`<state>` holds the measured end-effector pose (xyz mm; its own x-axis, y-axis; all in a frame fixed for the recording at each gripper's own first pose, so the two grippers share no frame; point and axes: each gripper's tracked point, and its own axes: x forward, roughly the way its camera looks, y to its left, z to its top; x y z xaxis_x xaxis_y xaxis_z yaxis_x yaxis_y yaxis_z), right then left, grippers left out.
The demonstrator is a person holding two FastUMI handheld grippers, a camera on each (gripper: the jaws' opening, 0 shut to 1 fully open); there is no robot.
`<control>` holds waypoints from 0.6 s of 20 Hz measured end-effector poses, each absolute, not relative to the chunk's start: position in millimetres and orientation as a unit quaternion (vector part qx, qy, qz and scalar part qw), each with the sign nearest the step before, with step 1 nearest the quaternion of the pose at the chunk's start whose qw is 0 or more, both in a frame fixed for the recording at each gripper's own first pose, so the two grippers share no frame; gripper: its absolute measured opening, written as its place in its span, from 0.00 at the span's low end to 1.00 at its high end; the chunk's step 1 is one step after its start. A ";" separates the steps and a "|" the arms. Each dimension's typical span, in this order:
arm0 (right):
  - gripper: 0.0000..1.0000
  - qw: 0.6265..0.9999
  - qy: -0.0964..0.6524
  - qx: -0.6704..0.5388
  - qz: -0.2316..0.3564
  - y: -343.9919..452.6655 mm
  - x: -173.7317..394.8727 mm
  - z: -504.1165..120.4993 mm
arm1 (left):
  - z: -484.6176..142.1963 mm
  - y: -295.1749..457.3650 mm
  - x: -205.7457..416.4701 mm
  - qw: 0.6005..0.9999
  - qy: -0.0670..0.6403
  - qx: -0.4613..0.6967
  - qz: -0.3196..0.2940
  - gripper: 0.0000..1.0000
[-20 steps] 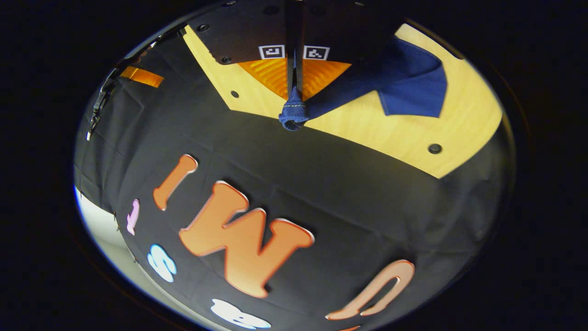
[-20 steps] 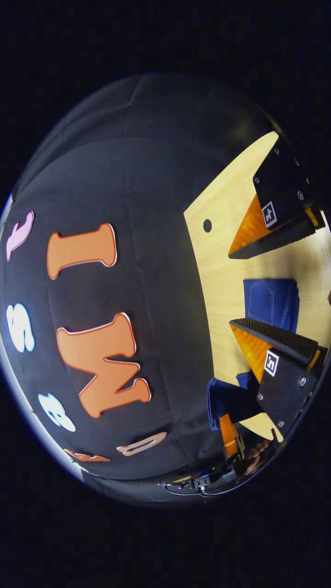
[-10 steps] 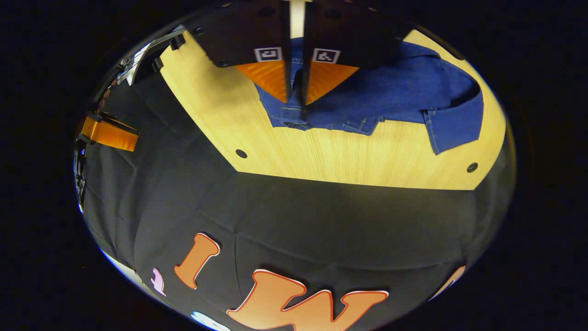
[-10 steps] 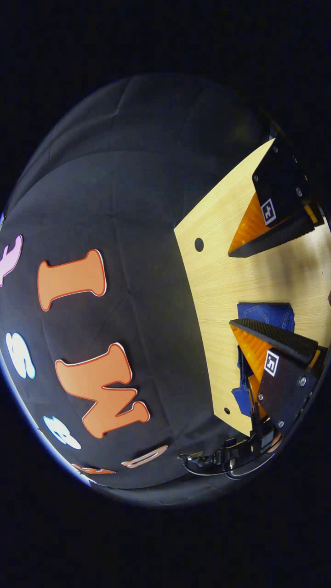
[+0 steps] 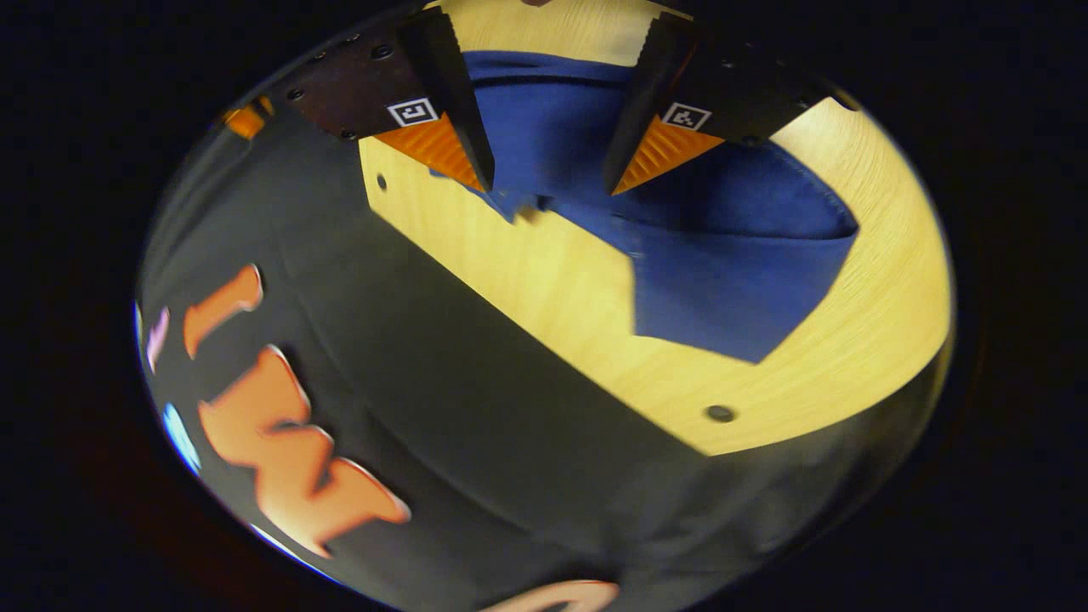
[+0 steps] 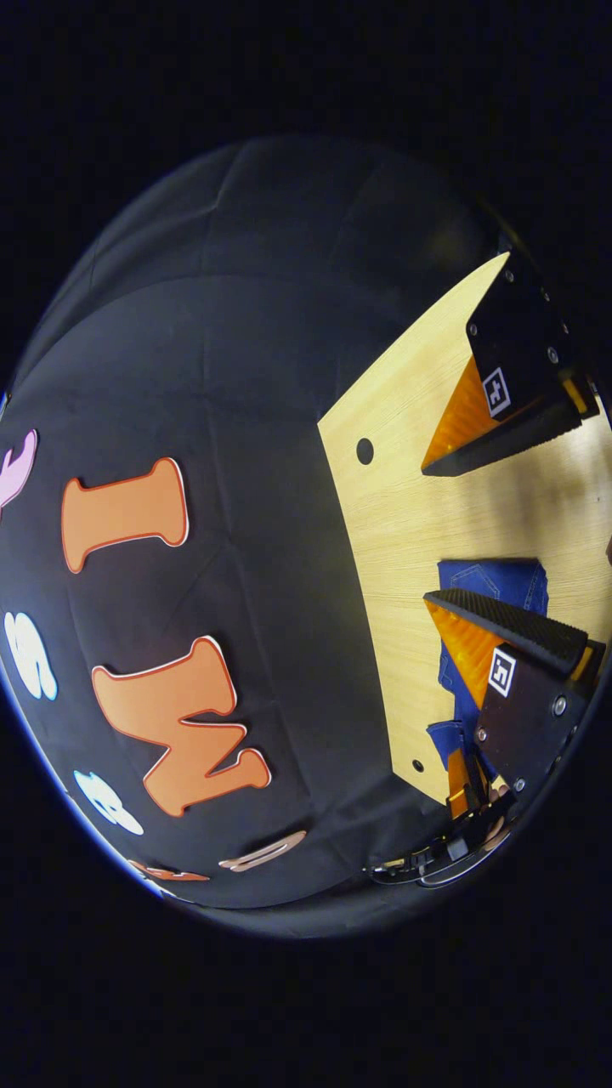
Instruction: Grasp the waist and the cuffs of the jeans and fold them to make the two legs overlap; first hold the waist and fold one-third of the jeans toward the cuffs, then hold the cuffs and fold the remaining one-third in the same direction to finish folding.
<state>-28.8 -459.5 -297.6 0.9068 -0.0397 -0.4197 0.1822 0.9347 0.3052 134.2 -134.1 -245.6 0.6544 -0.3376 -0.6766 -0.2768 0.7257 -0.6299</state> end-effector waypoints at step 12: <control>0.83 0.962 0.227 0.141 -0.057 -457.2 -18.8 -301.3 | -315.8 -43.4 151.6 0.742 0.425 -0.500 0.140 0.80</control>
